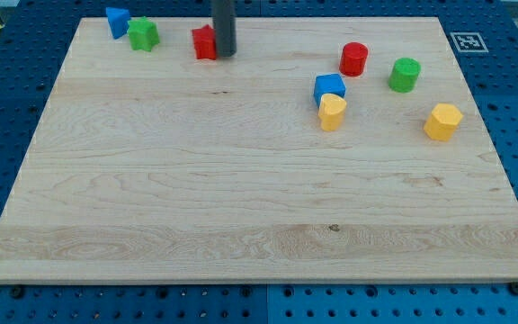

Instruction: Move yellow heart closer to the green star

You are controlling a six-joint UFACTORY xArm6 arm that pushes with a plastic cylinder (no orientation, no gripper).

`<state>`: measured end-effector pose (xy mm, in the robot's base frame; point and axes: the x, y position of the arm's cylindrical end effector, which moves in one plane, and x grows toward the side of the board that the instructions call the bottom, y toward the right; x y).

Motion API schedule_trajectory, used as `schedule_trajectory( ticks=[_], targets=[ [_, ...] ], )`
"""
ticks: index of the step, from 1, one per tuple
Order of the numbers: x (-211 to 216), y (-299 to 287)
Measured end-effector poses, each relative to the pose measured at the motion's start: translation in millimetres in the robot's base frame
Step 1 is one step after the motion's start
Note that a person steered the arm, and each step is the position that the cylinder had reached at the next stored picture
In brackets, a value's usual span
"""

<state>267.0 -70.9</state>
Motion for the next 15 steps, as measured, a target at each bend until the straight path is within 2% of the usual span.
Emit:
schedule_trajectory(
  ticks=[3, 4, 5, 6, 7, 8, 9, 15],
  targets=[
    [-19, -74],
    [-11, -51],
    [33, -20],
    [100, -13],
    [183, 40],
    [218, 150],
    [197, 222],
    [84, 87]
  ],
)
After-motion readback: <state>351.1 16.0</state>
